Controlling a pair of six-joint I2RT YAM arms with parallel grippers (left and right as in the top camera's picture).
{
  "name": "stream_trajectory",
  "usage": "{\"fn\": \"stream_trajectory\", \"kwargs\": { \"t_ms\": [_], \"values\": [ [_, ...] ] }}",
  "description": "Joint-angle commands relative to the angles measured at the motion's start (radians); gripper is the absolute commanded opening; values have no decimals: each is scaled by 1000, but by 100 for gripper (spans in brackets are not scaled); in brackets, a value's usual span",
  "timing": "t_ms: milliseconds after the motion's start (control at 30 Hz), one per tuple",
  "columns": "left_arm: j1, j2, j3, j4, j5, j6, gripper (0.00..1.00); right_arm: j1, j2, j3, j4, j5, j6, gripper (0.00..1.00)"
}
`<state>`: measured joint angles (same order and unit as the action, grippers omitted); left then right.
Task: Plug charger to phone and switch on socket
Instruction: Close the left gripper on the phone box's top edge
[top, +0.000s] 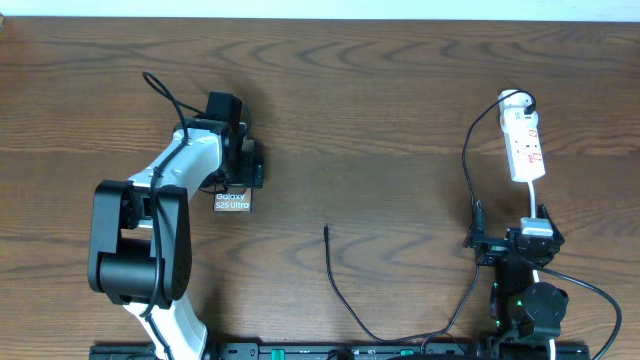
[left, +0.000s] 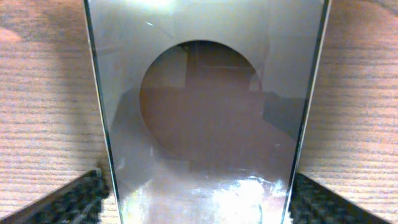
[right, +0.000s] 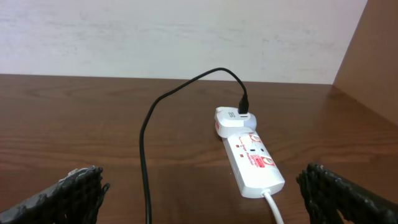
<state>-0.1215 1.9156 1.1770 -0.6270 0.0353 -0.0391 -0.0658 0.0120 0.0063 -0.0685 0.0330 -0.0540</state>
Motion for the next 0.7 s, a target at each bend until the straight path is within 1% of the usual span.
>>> {"fn": "stream_trajectory", "kwargs": {
  "t_ms": [0,200,300,400,667],
  "values": [
    [0,24,-5,-8,-17,21,84,6,-5,-1,-3,-2,15,100],
    [0,25,-5,-8,-17,20,83,6,-5,-1,-3,-2,15,99],
    [0,25,-5,-8,-17,20,77,6,-5,-1,-3,-2,15,99],
    [0,25,-5,-8,-17,20,77,6,-5,-1,-3,-2,15,99],
    [0,25,-5,-8,-17,20,65,6,-5,-1,-3,-2,15,99]
  ]
}}
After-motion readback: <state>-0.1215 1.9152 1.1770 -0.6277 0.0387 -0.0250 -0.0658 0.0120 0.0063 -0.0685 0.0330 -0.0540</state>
